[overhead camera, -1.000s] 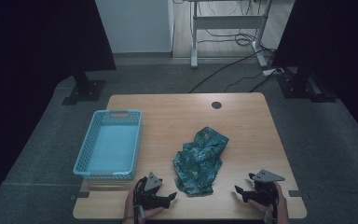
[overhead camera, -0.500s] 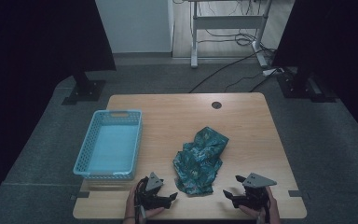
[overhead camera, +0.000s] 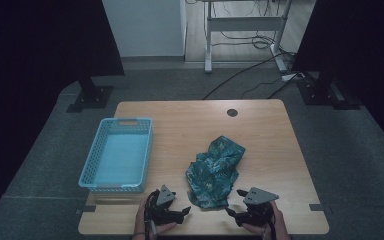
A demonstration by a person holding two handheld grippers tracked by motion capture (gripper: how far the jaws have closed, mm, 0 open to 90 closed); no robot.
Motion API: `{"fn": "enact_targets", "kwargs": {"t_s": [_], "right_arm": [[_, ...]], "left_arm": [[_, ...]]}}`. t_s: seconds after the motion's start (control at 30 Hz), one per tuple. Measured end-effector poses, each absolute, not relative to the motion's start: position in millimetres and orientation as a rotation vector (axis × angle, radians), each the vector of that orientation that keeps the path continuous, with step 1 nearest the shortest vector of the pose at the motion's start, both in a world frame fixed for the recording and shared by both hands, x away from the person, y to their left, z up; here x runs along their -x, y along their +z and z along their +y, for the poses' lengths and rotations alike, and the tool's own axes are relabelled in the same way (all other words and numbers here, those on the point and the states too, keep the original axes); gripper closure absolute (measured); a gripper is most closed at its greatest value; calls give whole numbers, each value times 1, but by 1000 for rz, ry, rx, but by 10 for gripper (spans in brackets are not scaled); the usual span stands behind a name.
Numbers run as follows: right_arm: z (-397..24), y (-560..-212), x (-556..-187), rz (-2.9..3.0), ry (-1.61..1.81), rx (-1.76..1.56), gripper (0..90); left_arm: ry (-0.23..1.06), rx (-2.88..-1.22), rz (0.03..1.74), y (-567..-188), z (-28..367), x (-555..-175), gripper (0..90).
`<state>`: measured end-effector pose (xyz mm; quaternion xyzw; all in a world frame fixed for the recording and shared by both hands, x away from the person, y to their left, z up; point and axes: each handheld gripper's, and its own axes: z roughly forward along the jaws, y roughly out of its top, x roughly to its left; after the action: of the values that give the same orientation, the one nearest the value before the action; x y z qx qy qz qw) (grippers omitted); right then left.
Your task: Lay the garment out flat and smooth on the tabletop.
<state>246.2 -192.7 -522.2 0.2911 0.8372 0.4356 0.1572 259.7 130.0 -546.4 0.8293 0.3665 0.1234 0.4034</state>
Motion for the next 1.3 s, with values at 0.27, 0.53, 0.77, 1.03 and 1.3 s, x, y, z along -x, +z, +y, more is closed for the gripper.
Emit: {"fn": "enact_targets", "kwargs": {"t_s": [0.27,0.53,0.77,1.03,1.3], "right_arm": [[-180,-518,-246,2400,1256,-795,249],[-166,-512,-245,2406,1286,-745,249],[-147,-515,-246,2435,1278,-714,250],[-131,-520,-248,2461,1268,-677,254],[-122,-514,-248,2476,1321,-642,260]], "left_arm": [[311,-2099,931,-547,131,-261,219],[308,-2104,932,-548,131,-261,222],[296,-2108,931,-549,130,-261,224],[288,-2121,928,-551,129,-261,224],[282,-2123,926,-552,128,-261,226]]}}
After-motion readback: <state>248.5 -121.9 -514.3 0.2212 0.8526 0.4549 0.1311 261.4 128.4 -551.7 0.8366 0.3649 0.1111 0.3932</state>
